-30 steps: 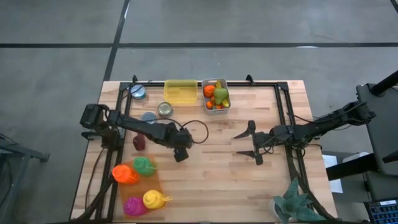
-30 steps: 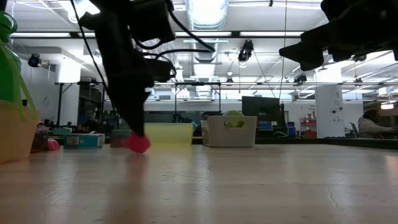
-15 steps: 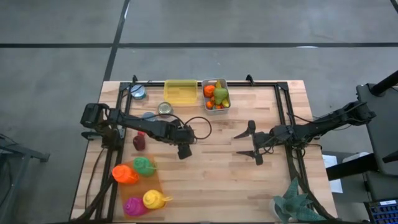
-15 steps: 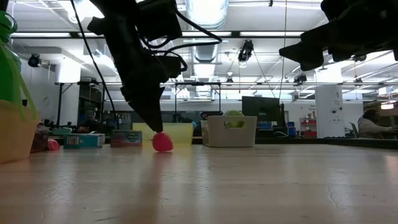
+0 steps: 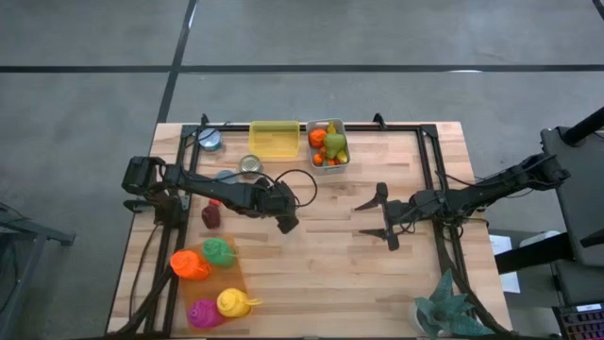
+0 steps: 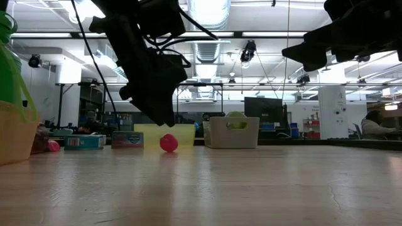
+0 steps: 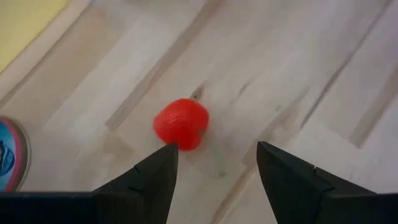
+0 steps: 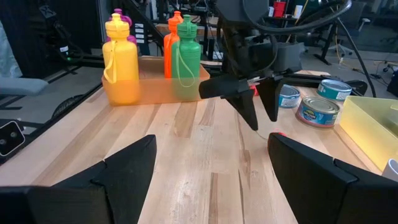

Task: Pick & Place Food Item
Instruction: Put the red strawberry into the gray bin

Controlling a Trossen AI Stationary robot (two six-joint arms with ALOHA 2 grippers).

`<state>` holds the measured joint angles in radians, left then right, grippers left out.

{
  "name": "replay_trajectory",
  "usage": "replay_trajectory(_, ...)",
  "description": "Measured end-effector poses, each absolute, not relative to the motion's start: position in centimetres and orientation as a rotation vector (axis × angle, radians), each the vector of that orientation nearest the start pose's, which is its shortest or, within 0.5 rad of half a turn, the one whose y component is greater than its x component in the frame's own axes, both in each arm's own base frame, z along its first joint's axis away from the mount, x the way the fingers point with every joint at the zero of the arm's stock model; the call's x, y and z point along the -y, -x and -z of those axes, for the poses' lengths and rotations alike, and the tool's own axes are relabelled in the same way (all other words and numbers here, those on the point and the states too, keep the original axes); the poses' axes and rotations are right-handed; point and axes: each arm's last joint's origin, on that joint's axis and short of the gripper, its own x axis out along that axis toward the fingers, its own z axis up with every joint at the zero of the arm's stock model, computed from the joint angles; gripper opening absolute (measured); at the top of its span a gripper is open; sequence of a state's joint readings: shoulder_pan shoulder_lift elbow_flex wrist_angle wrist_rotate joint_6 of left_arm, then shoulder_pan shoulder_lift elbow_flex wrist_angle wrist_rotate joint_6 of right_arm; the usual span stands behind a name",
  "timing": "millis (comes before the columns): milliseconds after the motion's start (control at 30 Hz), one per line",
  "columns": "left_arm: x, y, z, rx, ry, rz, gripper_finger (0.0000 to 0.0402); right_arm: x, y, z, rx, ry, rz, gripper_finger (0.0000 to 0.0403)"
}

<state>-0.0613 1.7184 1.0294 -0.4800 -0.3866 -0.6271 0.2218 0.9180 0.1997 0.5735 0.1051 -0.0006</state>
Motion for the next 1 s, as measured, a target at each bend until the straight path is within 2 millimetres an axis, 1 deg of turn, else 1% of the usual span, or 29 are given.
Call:
replay_trajectory(133, 0.7, -32.4, -16.9, -0.959, 0.341, -0.678, 0.0218, -3.6, -17.5, -18.3, -0.143, 0.024, -0.117, 0.0306)
replay_trajectory(467, 0.6, -33.2, -17.7, -0.901, 0.380, -0.675, 0.0219, -3.6, -17.5, -18.3, -0.143, 0.024, -0.117, 0.0306)
replay_trajectory(567, 0.6, -33.2, -17.8, -0.897, 0.379, -0.677, 0.0226, -3.7, -17.5, -18.3, -0.143, 0.024, -0.117, 0.0306)
replay_trajectory(667, 0.5, -33.2, -17.8, -0.894, 0.387, -0.681, 0.0248, -3.7, -17.5, -18.3, -0.143, 0.024, -0.117, 0.0306)
replay_trajectory(867, 0.4, -33.1, -17.8, -0.884, 0.431, -0.722, 0.0328, -3.6, -17.5, -18.3, -0.143, 0.024, -0.117, 0.0306)
replay_trajectory(1000, -0.1, -32.7, -17.6, -0.879, 0.476, -0.803, 0.0369, -3.6, -17.5, -18.3, -0.143, 0.024, -0.117, 0.0306)
